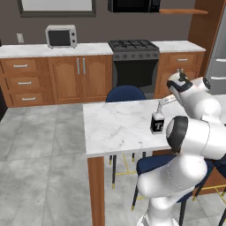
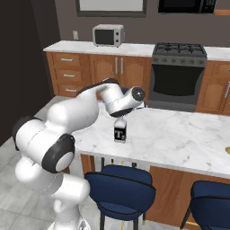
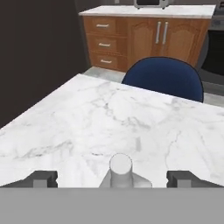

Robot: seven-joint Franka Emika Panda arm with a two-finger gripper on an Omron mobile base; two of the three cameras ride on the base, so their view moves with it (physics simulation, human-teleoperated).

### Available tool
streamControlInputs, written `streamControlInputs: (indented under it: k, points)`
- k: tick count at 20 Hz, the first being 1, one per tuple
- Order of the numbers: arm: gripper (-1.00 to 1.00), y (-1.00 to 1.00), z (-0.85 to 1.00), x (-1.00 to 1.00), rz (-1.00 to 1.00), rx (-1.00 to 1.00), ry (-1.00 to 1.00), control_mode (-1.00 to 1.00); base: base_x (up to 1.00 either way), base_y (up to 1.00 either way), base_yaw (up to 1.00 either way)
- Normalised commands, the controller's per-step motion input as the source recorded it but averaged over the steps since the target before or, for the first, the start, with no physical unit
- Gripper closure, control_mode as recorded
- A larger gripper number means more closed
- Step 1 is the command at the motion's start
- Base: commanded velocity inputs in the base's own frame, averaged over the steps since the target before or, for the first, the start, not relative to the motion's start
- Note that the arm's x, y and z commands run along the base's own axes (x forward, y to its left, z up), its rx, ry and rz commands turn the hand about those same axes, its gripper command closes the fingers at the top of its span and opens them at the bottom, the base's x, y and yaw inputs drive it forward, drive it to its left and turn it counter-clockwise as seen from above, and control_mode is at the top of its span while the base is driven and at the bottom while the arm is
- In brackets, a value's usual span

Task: Get the candle and the liquor from the cabinet and move them to the dining counter.

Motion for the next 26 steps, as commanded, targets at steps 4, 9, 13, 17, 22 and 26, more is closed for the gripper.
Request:
streamControlInputs:
  k: [4,9,13,17,22,26]
  points:
    - [-1.0,0.0,0.46,-0.45,-0.07,-0.08,0.18,-1.0,0.0,0.0,0.0]
    - [-1.0,0.02,0.43,-0.59,-0.11,-0.06,0.16,-1.0,0.0,0.0,0.0]
    - [-1.0,0.11,0.41,-0.71,-0.15,-0.04,0.12,-1.0,0.0,0.0,0.0]
    - [-1.0,0.3,0.27,-0.71,-0.19,-0.07,0.09,-1.0,0.0,0.0,0.0]
    - [-1.0,0.46,0.27,-0.73,-0.23,-0.07,0.05,-1.0,0.0,0.0,0.0]
    - [-1.0,0.32,0.3,-0.85,-0.23,-0.04,0.02,-1.0,0.0,0.0,0.0]
